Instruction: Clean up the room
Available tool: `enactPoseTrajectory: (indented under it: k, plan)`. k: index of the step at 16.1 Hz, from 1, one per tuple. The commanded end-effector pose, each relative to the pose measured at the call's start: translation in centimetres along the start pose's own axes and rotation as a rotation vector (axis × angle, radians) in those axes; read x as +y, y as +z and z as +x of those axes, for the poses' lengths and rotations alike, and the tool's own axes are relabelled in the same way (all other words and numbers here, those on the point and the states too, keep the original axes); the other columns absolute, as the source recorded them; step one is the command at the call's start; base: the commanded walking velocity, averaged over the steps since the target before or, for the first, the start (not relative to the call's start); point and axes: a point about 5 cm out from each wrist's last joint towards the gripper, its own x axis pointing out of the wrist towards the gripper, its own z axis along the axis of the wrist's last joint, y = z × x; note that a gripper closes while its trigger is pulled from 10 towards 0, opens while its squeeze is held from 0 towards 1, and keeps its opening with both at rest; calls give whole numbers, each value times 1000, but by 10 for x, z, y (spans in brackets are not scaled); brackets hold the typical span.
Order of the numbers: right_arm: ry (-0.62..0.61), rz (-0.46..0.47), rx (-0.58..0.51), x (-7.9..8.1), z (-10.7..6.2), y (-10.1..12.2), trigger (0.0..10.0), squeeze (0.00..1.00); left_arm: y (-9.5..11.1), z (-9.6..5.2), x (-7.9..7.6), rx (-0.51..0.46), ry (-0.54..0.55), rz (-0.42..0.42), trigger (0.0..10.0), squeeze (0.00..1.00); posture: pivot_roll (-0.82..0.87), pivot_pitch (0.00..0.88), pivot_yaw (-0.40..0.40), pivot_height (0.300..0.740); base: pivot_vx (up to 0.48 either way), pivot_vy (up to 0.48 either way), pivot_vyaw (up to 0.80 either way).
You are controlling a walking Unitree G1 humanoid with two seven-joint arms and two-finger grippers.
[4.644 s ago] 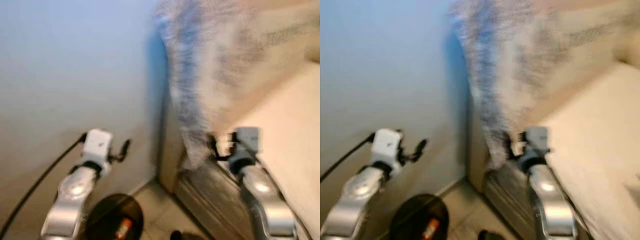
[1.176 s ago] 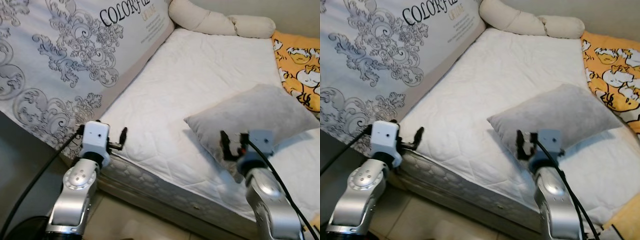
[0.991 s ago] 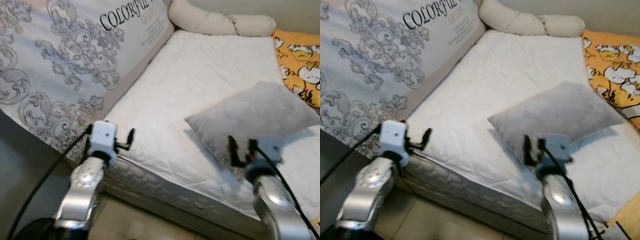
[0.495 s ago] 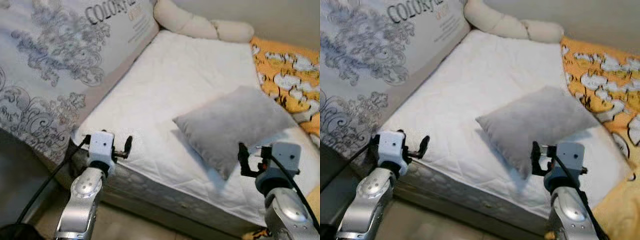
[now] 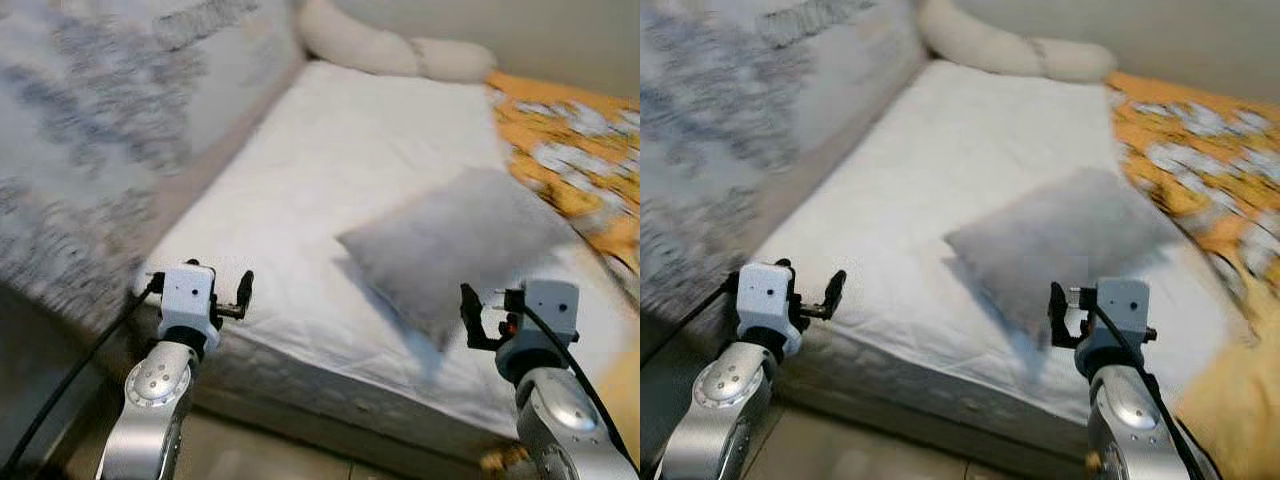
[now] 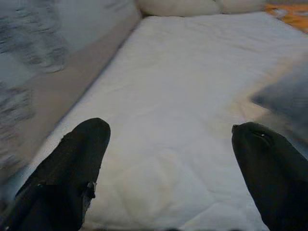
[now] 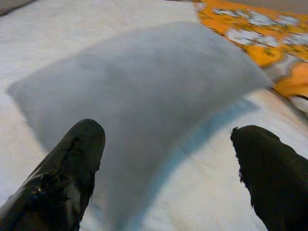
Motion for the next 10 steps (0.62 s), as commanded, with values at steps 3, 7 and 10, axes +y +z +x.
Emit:
enactPoseTrajectory:
  k: [3, 7, 10]
  plan:
    - [29, -43, -63, 1, 9, 5, 10000, 0, 13, 10, -5, -39, -28, -4, 10000, 0, -54, 0, -32, 740, 241, 0, -263]
    - [99, -52, -77, 9, 23, 8, 10000, 0, 16, 13, 1, -44, -31, 19, 10000, 0, -35, 0, -16, 740, 243, 0, 0]
    - [115, -57, -108, 10, 30, 9, 10000, 0, 17, 16, 2, -46, -41, 23, 10000, 0, -33, 0, -10, 740, 246, 0, 0]
